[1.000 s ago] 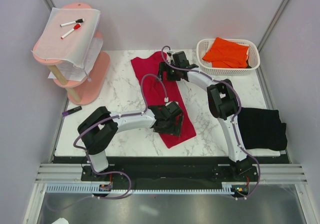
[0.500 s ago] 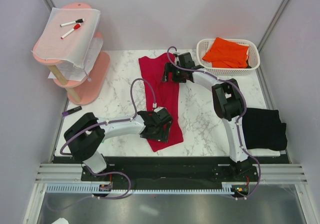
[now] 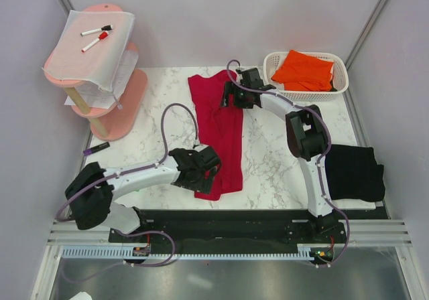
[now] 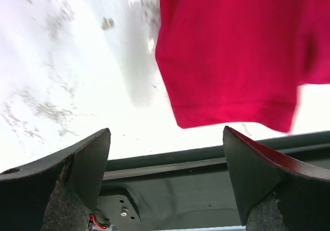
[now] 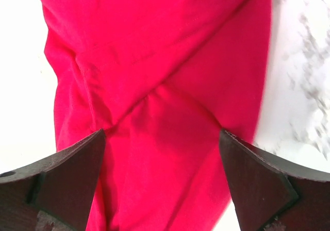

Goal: Fold and stack the t-shirts
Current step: Rotate the tshirt 90 degrees

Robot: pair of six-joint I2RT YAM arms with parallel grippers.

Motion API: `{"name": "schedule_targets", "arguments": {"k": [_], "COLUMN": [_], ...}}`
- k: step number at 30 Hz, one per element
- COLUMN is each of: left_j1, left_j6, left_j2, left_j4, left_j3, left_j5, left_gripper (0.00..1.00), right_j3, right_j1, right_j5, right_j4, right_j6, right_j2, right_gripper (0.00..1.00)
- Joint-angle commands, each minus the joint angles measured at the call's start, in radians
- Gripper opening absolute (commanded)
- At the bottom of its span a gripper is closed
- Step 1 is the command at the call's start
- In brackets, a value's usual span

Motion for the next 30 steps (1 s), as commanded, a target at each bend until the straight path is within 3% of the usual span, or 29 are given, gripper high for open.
{"name": "schedule_targets", "arguments": {"k": [1,7,12,15,16,20,22,24,26,27,30], "left_j1": [-0.003,0.023,0.131,0.188,0.197,0.268,0.288,0.326,0.361,0.374,0.418], "left_j6": [0.036,0.055,0.053,0.058,0.062,0.081,0.092,0.116,0.147,0.156,0.187], "left_j2": [-0.171,-0.207,-0.138,-0.093,-0.087,-0.018,0.023,0.060,0.134,0.169,0.299], "left_j4": [-0.018,-0.013,0.023,0.089,0.138,0.207,0.226,0.249,0.258,0.258,0.255], "left_j3": [0.116,0.189,0.193,0.178,0.163,0.173,0.207,0.241,0.307,0.363,0.484], "left_j5": [-0.095,-0.169,-0.131,-0.086,-0.068,-0.022,-0.019,-0.005,0.013,0.021,0.061], "left_gripper": [0.98,1.00,1.00,0.99,0.97,0.94,0.84,0.82,0.61,0.39,0.33], "right_j3": [-0.079,-0.356,-0.637,-0.763,-0.794,-0.961,-1.012,-1.064,-1.102,-1.113,-1.142], "right_j1": [-0.011,0.000,0.018,0.018,0.017,0.034,0.057,0.072,0.089,0.095,0.106], "right_j5": [0.015,-0.010,-0.014,-0.029,-0.066,-0.131,-0.135,-0.137,-0.154,-0.164,-0.197], "right_j4": [0.036,0.079,0.068,0.034,0.031,0.039,0.051,0.063,0.080,0.086,0.108], "right_j6": [-0.021,-0.004,0.001,0.031,0.042,0.100,0.126,0.139,0.162,0.171,0.202], "right_j2": [-0.179,-0.441,-0.633,-0.710,-0.739,-0.793,-0.820,-0.836,-0.849,-0.852,-0.856], "right_gripper": [0.98,0.98,0.95,0.85,0.70,0.46,0.41,0.41,0.41,0.41,0.42]}}
